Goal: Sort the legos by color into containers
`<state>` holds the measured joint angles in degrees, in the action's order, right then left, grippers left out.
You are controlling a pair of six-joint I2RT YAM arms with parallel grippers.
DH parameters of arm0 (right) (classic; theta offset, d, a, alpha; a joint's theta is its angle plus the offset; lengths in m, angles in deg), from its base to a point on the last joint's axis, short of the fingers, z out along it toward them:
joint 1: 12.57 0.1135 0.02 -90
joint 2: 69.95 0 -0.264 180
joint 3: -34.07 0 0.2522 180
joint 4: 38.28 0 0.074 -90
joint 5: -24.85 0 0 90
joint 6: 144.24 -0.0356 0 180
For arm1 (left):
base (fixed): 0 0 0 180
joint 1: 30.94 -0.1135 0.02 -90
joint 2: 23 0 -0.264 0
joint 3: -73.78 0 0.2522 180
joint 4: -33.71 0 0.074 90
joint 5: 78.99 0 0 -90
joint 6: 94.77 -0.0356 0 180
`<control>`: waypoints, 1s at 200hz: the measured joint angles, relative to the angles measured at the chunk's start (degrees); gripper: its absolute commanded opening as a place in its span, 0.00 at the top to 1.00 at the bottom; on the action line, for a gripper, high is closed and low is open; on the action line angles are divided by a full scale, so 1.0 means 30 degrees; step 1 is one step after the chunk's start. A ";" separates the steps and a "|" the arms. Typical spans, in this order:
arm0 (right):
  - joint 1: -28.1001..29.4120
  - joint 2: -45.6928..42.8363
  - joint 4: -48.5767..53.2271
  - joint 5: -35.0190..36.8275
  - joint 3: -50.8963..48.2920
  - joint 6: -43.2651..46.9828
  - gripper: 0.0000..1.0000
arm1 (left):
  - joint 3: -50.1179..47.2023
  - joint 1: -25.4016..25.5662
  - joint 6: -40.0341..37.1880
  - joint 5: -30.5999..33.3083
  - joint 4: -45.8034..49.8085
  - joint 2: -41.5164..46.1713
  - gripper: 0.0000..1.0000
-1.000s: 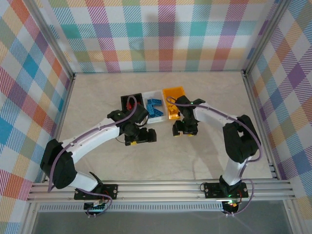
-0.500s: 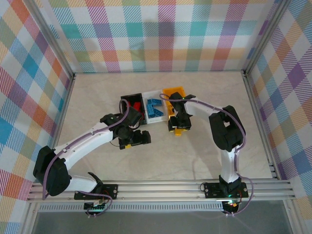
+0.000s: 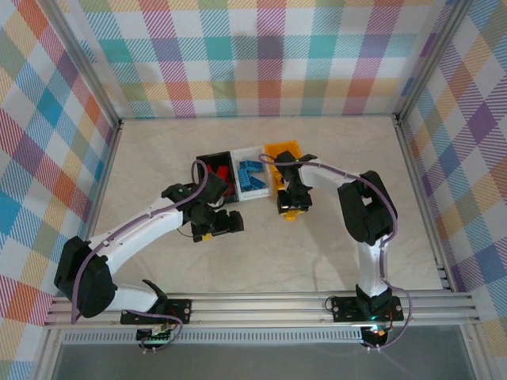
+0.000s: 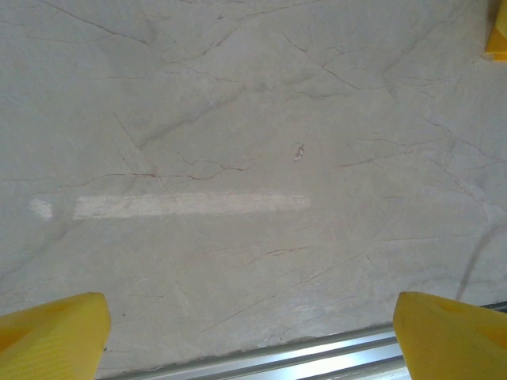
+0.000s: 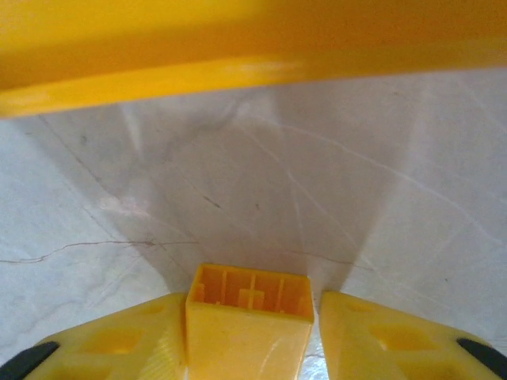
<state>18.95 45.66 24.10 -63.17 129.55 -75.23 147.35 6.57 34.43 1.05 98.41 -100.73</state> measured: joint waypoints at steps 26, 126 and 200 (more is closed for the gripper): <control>0.0007 -0.0029 0.0007 0.0277 -0.0022 -0.0007 0.64 | 0.0000 -0.0168 -0.0197 -0.0102 0.0022 -0.0219 0.07; -0.0007 -0.3453 0.2229 0.1537 0.1821 -0.0357 0.65 | 0.0189 -0.1158 -0.1246 -0.0874 -0.0095 -0.0925 0.07; -0.0845 -0.2382 0.4036 0.1406 0.9879 -0.0204 0.65 | 0.0306 -0.3279 -0.1377 -0.1610 -0.0612 -0.0539 0.07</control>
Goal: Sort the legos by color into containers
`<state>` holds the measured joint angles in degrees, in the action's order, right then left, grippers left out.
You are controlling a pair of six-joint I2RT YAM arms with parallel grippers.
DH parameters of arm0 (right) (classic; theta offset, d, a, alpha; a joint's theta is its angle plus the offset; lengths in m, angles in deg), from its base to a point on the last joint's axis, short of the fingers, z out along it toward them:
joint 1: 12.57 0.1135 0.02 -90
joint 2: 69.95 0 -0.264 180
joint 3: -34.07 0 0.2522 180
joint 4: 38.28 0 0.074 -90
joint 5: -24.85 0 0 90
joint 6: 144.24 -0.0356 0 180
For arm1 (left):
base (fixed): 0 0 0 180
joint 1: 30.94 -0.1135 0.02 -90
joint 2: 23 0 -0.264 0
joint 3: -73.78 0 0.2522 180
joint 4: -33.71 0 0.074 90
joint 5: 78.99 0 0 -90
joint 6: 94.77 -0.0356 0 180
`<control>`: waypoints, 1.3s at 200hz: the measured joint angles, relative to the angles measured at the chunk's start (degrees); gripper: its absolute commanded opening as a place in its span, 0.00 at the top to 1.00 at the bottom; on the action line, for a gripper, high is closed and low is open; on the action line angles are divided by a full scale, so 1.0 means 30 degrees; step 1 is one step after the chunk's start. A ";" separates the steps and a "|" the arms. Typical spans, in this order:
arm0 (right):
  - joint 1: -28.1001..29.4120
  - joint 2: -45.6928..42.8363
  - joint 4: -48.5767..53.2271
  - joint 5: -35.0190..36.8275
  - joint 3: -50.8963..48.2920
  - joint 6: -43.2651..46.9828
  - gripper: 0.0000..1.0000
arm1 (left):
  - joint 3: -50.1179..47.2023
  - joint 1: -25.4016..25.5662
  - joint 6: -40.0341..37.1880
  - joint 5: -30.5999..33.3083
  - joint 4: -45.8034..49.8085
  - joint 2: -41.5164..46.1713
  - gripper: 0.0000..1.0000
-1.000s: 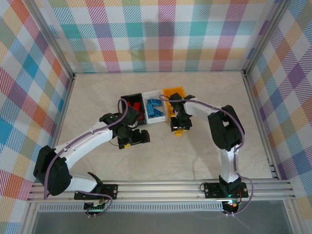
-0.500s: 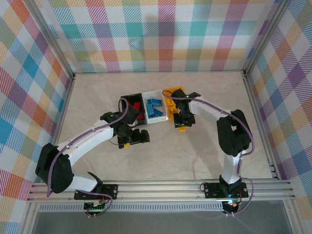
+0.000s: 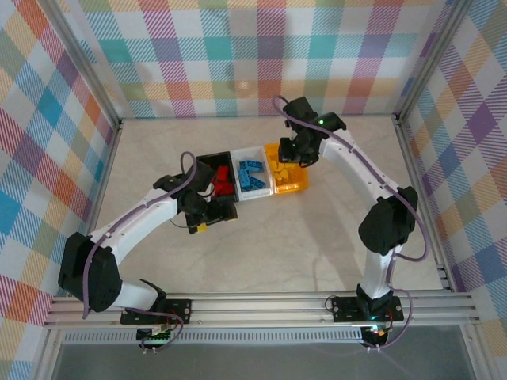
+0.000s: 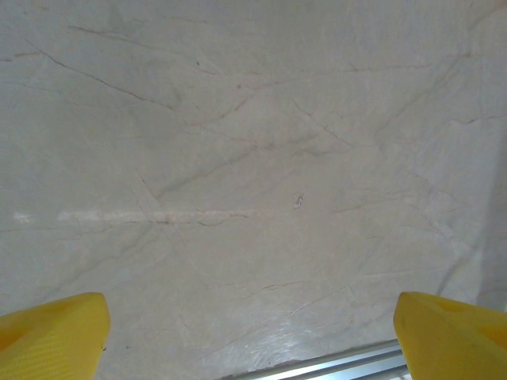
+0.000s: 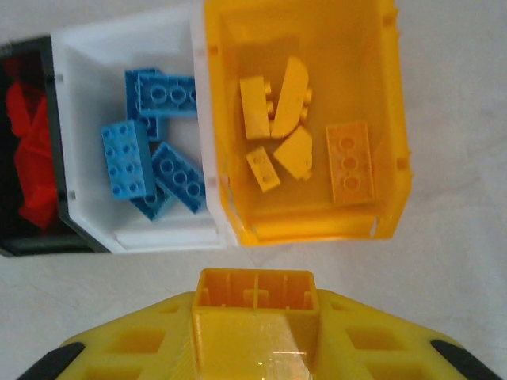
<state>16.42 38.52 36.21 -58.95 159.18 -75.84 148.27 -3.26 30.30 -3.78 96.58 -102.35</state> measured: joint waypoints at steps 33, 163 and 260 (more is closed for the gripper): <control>-0.0350 0.2433 0.0342 -0.0284 0.2273 0.0029 0.65 | -0.0809 -0.1508 0.0029 -0.0474 -0.0066 0.1552 0.07; -0.1814 0.7745 0.0772 -0.1217 0.5544 0.0066 0.65 | -0.2229 -0.3402 0.0226 -0.1428 0.0073 0.3053 0.07; -0.1931 0.9020 0.0648 -0.1596 0.7315 0.0058 0.65 | -0.1290 -0.3402 0.0000 -0.1778 0.0087 0.1362 0.07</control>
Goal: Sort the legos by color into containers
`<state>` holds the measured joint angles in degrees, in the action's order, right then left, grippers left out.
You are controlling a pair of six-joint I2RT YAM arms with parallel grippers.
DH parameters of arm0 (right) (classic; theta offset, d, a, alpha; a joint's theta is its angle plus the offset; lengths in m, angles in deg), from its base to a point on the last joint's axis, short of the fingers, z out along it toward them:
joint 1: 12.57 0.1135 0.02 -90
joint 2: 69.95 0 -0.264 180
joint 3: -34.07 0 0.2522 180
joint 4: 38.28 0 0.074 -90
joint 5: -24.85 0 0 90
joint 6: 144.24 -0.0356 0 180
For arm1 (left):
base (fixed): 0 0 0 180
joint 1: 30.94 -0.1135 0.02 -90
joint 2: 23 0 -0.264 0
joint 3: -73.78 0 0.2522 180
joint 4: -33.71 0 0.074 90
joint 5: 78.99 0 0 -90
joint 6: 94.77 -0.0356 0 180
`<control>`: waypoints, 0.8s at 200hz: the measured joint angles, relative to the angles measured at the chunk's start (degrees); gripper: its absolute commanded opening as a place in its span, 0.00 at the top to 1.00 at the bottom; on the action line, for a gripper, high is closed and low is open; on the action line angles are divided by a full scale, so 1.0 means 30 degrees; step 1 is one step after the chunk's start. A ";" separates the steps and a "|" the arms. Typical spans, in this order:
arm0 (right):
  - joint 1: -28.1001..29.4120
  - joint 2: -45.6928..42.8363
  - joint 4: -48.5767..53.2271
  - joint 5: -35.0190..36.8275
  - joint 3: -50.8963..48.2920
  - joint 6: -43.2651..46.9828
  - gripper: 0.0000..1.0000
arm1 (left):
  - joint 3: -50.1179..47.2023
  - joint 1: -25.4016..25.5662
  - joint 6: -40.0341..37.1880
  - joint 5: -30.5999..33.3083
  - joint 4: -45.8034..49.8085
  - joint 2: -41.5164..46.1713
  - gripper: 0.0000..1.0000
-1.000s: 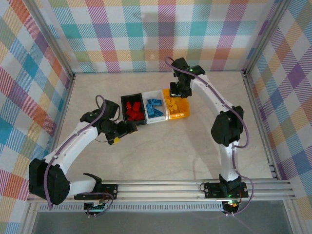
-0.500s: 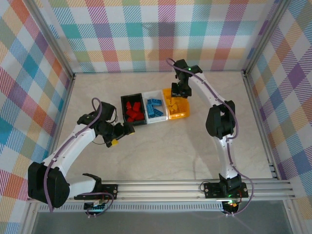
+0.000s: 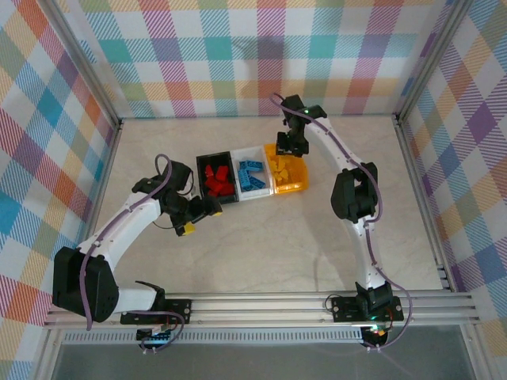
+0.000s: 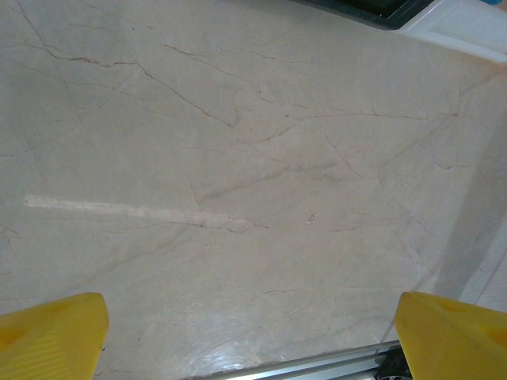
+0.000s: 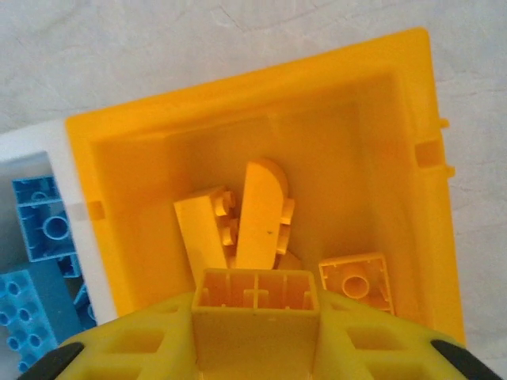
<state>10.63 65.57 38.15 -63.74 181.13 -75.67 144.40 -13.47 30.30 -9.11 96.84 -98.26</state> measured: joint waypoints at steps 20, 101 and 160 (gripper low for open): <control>0.0000 0.0138 -0.0015 -0.0073 0.0364 0.0000 0.65 | 0.0000 0.0000 0.0000 -0.0007 0.0000 0.0000 0.07; 0.0000 0.0277 0.0000 -0.0131 0.0401 -0.0007 0.53 | -0.0015 0.0000 0.0000 0.0000 0.0015 0.0204 0.07; 0.0000 0.0277 0.0197 -0.0117 0.0452 0.0291 0.33 | -0.0197 0.0000 0.0015 0.0000 0.0051 0.1129 0.07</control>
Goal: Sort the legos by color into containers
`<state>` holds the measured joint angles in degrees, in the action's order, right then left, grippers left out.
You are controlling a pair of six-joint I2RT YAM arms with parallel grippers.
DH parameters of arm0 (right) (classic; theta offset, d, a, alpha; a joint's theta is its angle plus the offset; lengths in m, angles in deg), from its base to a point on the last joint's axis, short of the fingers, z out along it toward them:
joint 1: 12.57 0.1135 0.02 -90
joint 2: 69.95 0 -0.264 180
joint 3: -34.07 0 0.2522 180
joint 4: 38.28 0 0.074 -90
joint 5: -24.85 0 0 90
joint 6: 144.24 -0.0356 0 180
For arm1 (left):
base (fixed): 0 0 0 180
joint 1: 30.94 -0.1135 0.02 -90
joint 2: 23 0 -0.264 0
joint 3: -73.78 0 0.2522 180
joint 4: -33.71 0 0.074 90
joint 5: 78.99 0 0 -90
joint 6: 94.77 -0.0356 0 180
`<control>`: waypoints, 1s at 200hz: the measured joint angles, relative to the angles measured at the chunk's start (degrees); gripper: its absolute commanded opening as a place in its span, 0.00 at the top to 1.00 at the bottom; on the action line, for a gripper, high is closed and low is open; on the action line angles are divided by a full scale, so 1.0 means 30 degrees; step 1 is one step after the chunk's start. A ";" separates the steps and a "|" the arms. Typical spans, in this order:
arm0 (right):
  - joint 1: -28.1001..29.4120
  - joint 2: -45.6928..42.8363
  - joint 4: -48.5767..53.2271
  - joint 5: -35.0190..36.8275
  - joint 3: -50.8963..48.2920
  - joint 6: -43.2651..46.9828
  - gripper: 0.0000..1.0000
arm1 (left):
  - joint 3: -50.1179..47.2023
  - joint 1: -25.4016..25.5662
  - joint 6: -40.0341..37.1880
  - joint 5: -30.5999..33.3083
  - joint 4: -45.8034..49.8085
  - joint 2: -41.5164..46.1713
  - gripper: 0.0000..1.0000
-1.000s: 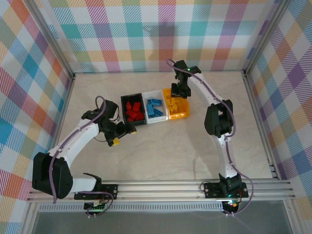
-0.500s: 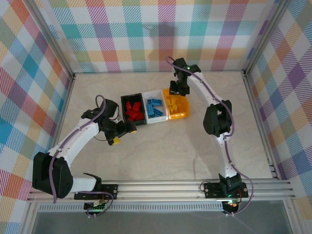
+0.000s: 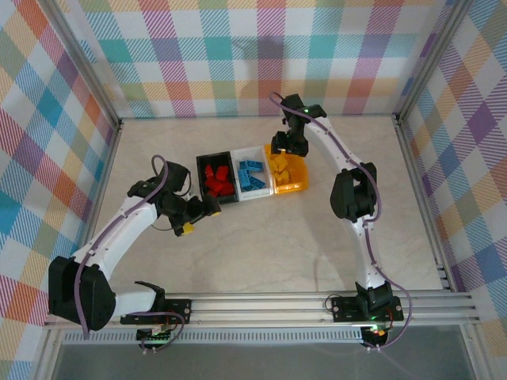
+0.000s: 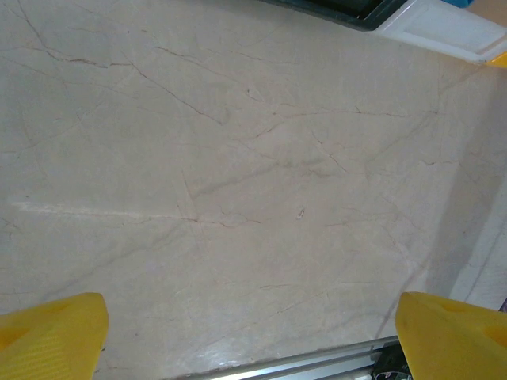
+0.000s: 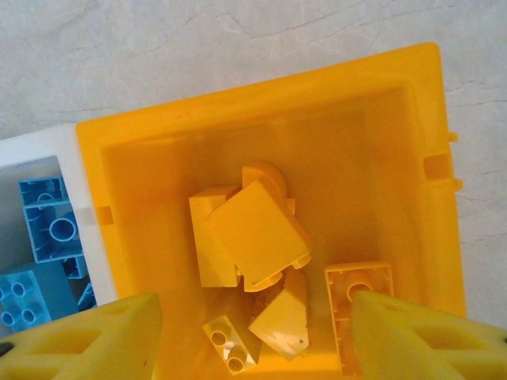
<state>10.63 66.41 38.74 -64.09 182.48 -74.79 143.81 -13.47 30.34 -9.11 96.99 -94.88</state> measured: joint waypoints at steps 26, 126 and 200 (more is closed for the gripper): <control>0.0000 -0.0138 0.0168 0.0000 -0.0044 0.0000 0.27 | -0.0240 0.0000 0.0007 0.0007 0.0007 0.0386 0.07; 0.0022 -1.9467 -1.2407 -0.0780 -2.3292 0.1166 0.00 | -0.1173 -0.0007 0.0962 0.1996 -0.0634 0.5246 0.00; -0.1260 -2.5245 -1.5416 0.1457 -2.9747 0.5399 0.00 | -0.2834 -0.0007 0.0605 0.8459 -0.2601 0.9879 0.00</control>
<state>6.85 -9.33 -7.51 -59.72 93.24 -58.60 135.31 -13.49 32.15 16.26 89.19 -65.24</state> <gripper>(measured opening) 0.997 0.999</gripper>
